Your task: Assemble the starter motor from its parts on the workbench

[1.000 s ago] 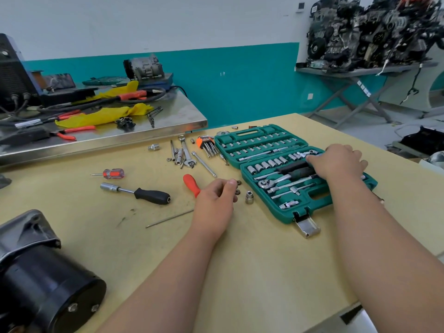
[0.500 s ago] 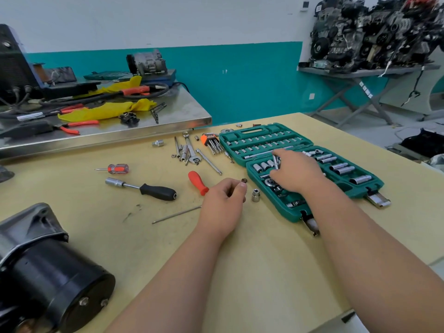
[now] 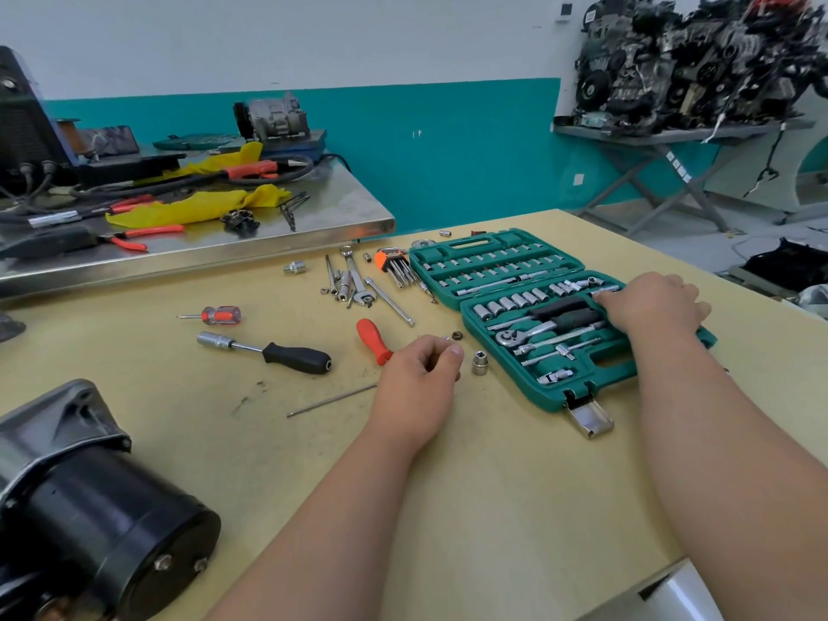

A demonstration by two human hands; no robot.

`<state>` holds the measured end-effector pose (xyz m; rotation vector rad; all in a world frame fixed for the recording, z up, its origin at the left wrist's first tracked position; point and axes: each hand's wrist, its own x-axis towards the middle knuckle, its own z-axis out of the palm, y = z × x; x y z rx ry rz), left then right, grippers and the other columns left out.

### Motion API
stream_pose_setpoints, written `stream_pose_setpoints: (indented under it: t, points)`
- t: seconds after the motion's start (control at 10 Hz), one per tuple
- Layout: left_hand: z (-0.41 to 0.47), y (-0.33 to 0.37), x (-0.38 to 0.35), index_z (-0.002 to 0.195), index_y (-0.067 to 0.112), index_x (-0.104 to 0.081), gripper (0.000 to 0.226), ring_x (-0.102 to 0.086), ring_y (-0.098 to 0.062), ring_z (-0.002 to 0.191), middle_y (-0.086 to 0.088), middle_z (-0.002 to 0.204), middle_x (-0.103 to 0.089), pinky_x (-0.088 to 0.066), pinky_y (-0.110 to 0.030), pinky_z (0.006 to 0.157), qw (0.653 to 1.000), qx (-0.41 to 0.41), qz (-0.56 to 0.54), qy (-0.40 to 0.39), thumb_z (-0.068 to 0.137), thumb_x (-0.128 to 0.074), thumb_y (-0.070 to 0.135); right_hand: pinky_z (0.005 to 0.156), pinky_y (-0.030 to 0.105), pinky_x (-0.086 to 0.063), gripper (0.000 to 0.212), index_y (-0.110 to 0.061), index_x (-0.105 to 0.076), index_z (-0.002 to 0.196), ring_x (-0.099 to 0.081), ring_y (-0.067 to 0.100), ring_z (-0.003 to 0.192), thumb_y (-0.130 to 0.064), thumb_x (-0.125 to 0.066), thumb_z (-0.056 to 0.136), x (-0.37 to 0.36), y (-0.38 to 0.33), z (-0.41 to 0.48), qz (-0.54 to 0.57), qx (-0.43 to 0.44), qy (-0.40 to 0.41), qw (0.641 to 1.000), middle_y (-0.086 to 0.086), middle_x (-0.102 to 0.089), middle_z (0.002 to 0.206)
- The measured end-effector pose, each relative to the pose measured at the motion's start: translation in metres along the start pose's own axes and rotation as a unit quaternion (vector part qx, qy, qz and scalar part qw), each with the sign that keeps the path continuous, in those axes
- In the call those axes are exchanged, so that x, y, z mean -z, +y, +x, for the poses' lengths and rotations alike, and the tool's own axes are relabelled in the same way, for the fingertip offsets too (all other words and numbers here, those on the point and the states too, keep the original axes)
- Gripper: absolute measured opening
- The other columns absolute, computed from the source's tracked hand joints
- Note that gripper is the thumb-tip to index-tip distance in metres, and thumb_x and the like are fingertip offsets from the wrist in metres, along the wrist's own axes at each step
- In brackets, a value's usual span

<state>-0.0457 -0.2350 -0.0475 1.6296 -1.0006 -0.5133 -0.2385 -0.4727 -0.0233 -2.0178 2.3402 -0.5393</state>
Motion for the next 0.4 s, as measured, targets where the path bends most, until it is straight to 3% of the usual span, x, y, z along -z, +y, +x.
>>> stream_pose_setpoints:
  t: [0.2, 0.3, 0.4]
  points:
    - [-0.002, -0.002, 0.000, 0.076, 0.024, -0.066, 0.022, -0.055, -0.003, 0.060, 0.013, 0.065, -0.063, -0.048, -0.027, 0.064, 1.000, -0.008, 0.003, -0.013, 0.093, -0.057, 0.034, 0.094, 0.047, -0.033, 0.063, -0.009, -0.058, 0.119, -0.043, 0.037, 0.117, -0.061, -0.057, 0.084, -0.002, 0.002, 0.001, -0.010, 0.002, -0.006, 1.000, 0.020, -0.050, 0.127]
    - [-0.002, 0.001, 0.003, 0.073, 0.025, -0.065, 0.023, -0.053, 0.001, 0.057, 0.018, 0.063, -0.062, -0.044, -0.020, 0.059, 1.000, -0.004, -0.017, 0.002, 0.094, -0.057, 0.032, 0.095, 0.047, -0.032, 0.067, -0.010, -0.058, 0.118, -0.041, 0.037, 0.117, -0.066, -0.055, 0.082, 0.000, 0.002, -0.003, -0.008, 0.006, -0.028, 1.000, 0.020, -0.049, 0.126]
    - [-0.008, 0.000, 0.002, 0.076, 0.029, -0.064, 0.019, -0.053, 0.005, 0.059, 0.020, 0.062, -0.060, -0.036, -0.008, 0.050, 1.000, -0.016, 0.010, 0.023, 0.093, -0.057, 0.030, 0.096, 0.046, -0.032, 0.057, -0.010, -0.058, 0.121, -0.040, 0.038, 0.118, -0.056, -0.050, 0.090, 0.007, -0.001, -0.012, -0.002, 0.031, -0.015, 0.999, 0.021, -0.047, 0.127]
